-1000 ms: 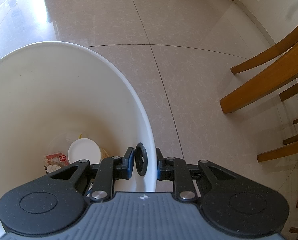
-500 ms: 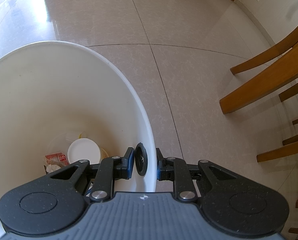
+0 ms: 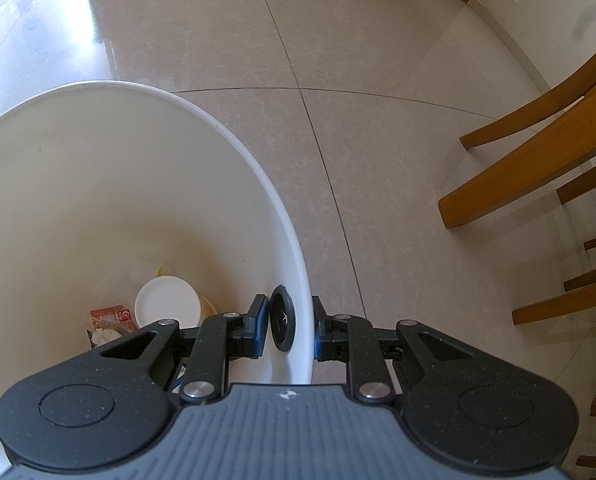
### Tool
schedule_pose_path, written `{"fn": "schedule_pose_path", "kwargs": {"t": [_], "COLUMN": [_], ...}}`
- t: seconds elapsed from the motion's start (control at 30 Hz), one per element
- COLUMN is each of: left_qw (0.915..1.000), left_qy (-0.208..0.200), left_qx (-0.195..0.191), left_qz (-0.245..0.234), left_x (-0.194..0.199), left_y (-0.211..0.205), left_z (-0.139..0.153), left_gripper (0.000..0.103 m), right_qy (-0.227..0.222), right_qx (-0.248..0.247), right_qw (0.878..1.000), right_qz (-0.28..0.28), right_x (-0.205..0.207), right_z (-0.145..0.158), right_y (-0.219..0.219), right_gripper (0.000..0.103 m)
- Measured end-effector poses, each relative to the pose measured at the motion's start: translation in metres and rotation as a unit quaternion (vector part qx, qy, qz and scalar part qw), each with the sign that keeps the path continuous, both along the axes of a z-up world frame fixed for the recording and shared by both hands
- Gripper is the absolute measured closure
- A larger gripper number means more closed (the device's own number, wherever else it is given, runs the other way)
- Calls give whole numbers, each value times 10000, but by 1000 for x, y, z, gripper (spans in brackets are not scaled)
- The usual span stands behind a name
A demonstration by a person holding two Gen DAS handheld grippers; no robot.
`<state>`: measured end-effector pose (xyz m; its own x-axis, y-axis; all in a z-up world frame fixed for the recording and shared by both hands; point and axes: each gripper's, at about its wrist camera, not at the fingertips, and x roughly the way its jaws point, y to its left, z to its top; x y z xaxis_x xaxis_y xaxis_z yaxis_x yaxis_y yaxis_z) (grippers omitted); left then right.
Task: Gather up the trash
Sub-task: 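Carry the orange half over the bin and open the left gripper, then move the left gripper to the hollow orange peel half and grasp it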
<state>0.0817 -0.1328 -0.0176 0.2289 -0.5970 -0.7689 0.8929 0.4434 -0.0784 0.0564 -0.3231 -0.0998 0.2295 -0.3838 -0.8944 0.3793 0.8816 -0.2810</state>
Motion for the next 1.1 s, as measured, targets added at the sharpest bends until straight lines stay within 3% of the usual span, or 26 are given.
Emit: {"fn": "schedule_pose_path", "kwargs": {"t": [0.23,0.3,0.37,0.67,1.1], "left_qw": [9995,9997,9998,9996,9932], "left_qy": [219,96,-101,-174,-273], "left_qx": [-149,-110,-144,-117,37], "left_qz": [-171,-186,-111,193,1128], "left_x": [-2,-6,-9,13,57], "left_y": [-41,-45,-42,-20,40], "left_z": [-3,-10,-11,-6,-19], "left_gripper": [31,23,6,6,5], "right_qy": [1,0,-5,-1,3], "right_qx": [0,4,19,20,9], "right_qw": [10000,10000,10000,10000,10000], "right_qz": [5,10,3,10,12], "right_x": [0,0,0,1,2], "right_z": [0,0,0,2,2], "right_y": [0,0,0,1,2], "right_gripper": [79,79,79,79,79]}}
